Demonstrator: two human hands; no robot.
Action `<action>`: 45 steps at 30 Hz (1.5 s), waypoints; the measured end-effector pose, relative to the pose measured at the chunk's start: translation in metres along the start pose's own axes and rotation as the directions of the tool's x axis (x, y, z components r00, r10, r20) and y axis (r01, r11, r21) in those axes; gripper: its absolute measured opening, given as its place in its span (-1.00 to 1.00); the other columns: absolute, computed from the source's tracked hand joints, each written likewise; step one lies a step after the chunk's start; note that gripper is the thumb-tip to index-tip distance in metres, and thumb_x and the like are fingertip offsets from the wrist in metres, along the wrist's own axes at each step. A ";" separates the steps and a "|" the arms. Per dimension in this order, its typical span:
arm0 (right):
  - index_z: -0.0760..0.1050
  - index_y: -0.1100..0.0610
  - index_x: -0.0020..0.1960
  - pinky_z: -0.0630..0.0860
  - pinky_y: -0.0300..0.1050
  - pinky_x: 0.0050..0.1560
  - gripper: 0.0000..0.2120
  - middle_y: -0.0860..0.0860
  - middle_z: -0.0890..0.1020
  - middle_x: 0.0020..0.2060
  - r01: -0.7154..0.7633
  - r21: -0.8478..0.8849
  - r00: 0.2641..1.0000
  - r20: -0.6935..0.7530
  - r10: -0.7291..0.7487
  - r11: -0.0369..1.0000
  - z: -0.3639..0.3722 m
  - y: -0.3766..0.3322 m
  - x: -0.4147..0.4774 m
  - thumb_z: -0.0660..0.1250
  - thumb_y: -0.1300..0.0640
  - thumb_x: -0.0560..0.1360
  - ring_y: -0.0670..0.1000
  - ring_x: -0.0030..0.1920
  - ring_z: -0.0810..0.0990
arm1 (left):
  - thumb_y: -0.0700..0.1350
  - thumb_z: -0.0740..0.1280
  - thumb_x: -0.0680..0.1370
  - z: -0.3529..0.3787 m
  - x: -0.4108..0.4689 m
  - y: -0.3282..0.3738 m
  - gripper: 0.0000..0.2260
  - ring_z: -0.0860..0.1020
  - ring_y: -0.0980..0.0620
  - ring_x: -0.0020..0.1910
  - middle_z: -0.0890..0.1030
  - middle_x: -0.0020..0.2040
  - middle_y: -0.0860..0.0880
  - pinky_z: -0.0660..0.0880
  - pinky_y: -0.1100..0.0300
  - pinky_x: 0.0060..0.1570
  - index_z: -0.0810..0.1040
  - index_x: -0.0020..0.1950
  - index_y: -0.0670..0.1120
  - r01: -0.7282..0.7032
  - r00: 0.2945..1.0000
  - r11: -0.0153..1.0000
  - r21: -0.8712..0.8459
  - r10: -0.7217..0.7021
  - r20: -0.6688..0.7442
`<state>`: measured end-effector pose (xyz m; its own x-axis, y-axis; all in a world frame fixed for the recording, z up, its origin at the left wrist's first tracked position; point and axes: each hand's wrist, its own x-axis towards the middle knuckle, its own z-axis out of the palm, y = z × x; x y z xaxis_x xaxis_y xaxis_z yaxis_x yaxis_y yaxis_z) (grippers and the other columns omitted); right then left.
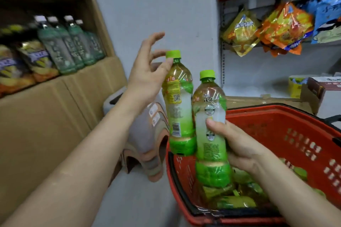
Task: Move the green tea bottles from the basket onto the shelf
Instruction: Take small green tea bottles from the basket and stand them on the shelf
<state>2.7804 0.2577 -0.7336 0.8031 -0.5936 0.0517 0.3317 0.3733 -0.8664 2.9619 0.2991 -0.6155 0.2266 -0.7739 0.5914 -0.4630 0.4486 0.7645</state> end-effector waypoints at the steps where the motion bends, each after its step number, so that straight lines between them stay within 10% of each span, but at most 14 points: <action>1: 0.55 0.22 0.21 0.64 0.06 -0.12 -0.13 0.24 0.68 0.03 0.006 0.040 1.000 0.008 -0.006 0.999 0.018 0.004 0.008 0.69 -0.03 -0.03 0.17 -0.06 0.70 | -0.05 0.39 0.47 -0.007 -0.012 -0.001 -0.46 0.59 0.06 -0.06 0.55 0.20 -0.10 0.52 0.18 -0.11 0.26 0.39 0.03 0.058 0.996 0.997 -0.041 -0.061 -0.069; 6: 0.49 0.28 0.27 0.61 0.07 -0.15 -0.14 0.31 0.66 0.04 0.028 0.047 0.986 0.160 -0.035 0.999 0.109 0.021 0.045 0.67 -0.03 0.07 0.23 -0.08 0.69 | 0.05 0.53 0.35 -0.068 -0.075 -0.008 -0.17 0.57 0.18 0.15 0.57 0.23 0.10 0.47 0.07 0.25 0.09 0.46 0.20 0.217 0.956 0.974 -0.062 -0.225 -0.186; 12: 0.64 0.09 0.10 0.63 0.09 -0.11 -0.37 0.25 0.67 0.05 -0.018 -0.039 0.935 0.354 0.030 0.999 0.214 0.065 0.071 0.66 -0.07 0.08 0.21 -0.04 0.70 | 0.01 0.63 0.19 -0.189 -0.133 0.013 -0.20 0.65 0.01 0.04 0.65 0.10 -0.02 0.56 -0.09 0.11 0.34 0.35 0.00 0.276 0.850 0.957 -0.088 -0.286 -0.442; 17: 0.66 0.15 0.05 0.64 -0.03 -0.18 -0.28 0.26 0.68 0.03 -0.059 -0.140 0.882 0.456 0.117 0.988 0.316 0.108 0.085 0.69 -0.08 -0.05 0.21 -0.05 0.70 | -0.16 0.54 0.34 -0.293 -0.196 0.032 -0.59 0.67 -0.05 -0.04 0.70 -0.02 -0.08 0.58 -0.09 0.05 0.53 0.14 -0.13 0.229 0.807 0.974 0.001 -0.189 -0.560; 27: 0.59 0.11 0.02 0.57 -0.02 -0.15 -0.66 0.08 0.70 -0.19 0.299 -0.311 0.908 0.383 -0.169 0.902 0.520 0.111 0.144 0.49 0.03 0.28 0.09 -0.21 0.68 | -0.19 0.49 0.40 -0.486 -0.253 0.111 -0.65 0.66 0.15 -0.10 0.69 -0.07 0.07 0.60 0.20 -0.05 0.51 0.12 0.02 0.217 0.752 0.940 0.264 0.012 -0.659; 36: 0.38 -0.01 0.14 0.55 -0.02 0.02 -0.50 -0.04 0.59 0.00 0.438 -0.460 0.895 0.303 -0.327 0.772 0.626 0.155 0.225 0.54 -0.05 0.32 -0.03 -0.01 0.59 | -0.23 0.40 0.46 -0.591 -0.248 0.100 -0.76 0.65 -0.05 -0.06 0.67 -0.06 -0.07 0.56 -0.08 0.06 0.48 0.09 -0.06 0.296 0.571 0.944 0.143 -0.056 -0.819; 45: 0.28 -0.02 0.19 0.53 -0.19 -0.05 -0.42 -0.12 0.54 -0.01 0.557 -0.558 0.829 0.334 -0.448 0.615 0.631 0.193 0.268 0.56 0.03 0.32 -0.14 -0.01 0.55 | -0.13 0.36 0.50 -0.628 -0.230 0.045 -0.56 0.55 0.04 0.01 0.57 0.05 0.04 0.46 0.13 -0.01 0.28 0.30 0.10 0.448 0.593 0.876 0.178 -0.142 -0.793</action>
<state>3.3722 0.6208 -0.5737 0.6830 -0.4209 0.5970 0.3754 -0.4989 -0.7812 3.4273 0.7783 -0.5557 0.8794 -0.1678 0.4455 -0.4567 -0.0335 0.8890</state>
